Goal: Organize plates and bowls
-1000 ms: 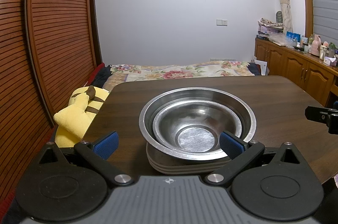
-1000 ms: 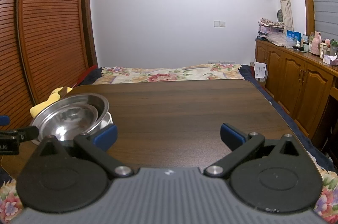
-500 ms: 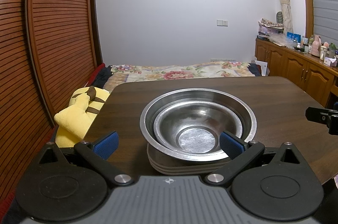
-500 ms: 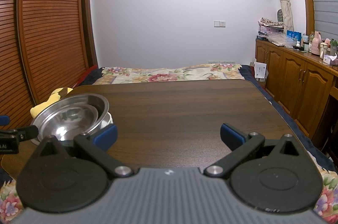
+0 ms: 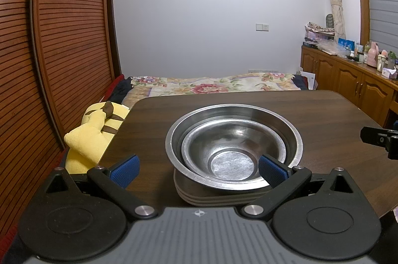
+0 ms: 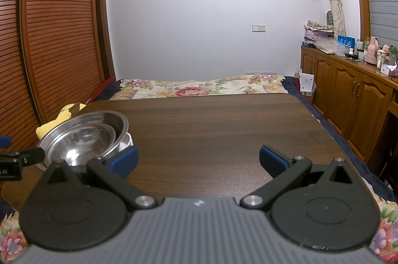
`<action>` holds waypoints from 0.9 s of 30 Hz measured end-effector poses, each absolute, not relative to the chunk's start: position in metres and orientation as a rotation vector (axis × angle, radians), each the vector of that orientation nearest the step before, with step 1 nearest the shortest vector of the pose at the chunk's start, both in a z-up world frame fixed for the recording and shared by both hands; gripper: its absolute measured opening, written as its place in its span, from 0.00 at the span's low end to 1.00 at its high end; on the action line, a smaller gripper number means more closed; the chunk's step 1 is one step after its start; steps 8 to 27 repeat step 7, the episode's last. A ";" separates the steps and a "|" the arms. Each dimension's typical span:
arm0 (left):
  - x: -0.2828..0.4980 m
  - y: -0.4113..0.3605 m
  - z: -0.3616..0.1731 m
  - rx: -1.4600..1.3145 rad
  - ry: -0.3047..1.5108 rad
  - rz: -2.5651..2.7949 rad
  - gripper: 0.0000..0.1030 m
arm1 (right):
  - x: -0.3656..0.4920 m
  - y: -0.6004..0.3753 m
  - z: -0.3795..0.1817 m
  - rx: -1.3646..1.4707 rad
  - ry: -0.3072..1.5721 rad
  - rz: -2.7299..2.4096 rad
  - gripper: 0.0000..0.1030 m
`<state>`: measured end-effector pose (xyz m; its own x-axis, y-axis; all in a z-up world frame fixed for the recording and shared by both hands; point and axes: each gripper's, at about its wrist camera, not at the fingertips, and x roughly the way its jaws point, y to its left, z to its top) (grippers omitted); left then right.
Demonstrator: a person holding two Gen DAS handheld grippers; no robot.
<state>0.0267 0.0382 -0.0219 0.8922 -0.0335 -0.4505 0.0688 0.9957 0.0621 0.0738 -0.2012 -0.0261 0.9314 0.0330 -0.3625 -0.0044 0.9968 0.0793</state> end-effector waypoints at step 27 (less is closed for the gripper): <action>0.027 0.038 -0.022 0.077 0.467 -0.054 1.00 | 0.074 -0.201 -0.026 0.077 0.373 0.019 1.00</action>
